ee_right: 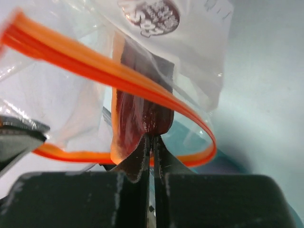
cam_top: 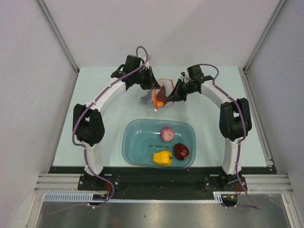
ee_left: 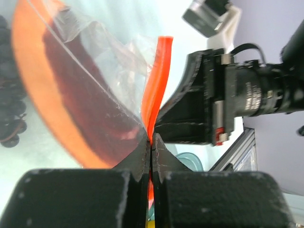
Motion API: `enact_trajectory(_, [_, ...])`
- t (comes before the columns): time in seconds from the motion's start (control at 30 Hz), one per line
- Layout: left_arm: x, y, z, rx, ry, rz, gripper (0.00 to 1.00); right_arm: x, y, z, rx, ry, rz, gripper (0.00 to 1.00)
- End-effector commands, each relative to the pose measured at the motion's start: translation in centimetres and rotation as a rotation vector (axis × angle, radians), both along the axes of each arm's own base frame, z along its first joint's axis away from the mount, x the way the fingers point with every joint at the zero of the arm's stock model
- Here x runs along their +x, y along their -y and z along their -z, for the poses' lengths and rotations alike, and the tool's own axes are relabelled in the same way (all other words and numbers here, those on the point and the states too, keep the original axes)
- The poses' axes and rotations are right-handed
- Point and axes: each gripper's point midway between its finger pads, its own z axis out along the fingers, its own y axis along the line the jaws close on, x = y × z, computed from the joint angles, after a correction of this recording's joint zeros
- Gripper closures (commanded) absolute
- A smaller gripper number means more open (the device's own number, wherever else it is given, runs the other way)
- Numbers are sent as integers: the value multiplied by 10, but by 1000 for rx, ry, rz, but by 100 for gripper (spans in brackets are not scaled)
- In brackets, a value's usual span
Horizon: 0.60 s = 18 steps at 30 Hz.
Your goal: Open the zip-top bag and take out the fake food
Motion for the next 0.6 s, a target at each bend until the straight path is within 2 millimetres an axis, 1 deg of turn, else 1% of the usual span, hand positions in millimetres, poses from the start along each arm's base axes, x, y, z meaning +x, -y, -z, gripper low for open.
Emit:
enact_trajectory(0.0, [4, -8, -18, 11, 65, 12, 100, -11, 13, -51, 4, 112, -72, 100])
enact_trajectory(0.07, [4, -9, -16, 25, 67, 15, 100, -16, 13, -63, 26, 127, -84, 100])
enact_trajectory(0.13, [3, -10, -13, 34, 64, 17, 100, -20, 11, -79, 54, 145, -96, 100])
enact_trajectory(0.2, [2, -11, -8, 39, 53, 19, 100, -23, 11, -92, 69, 157, -101, 100])
enact_trajectory(0.23, [2, -11, -7, 39, 52, 17, 100, -25, 11, -96, 72, 157, -101, 100])
enact_trajectory(0.27, [2, -12, -6, 38, 49, 16, 100, -30, 11, -103, 85, 158, -108, 100])
enact_trajectory(0.33, [2, -10, -7, 31, 48, 16, 100, -40, 10, -107, 92, 137, -122, 100])
enact_trajectory(0.43, [6, -10, -12, 30, 60, 11, 100, -62, 5, -119, 105, 138, -168, 100])
enact_trajectory(0.47, [9, -11, -14, 32, 67, 5, 100, -73, 7, -125, 106, 123, -180, 100])
enact_trajectory(0.57, [14, -17, -15, 50, 74, -29, 100, -92, 8, -133, 104, 121, -215, 100])
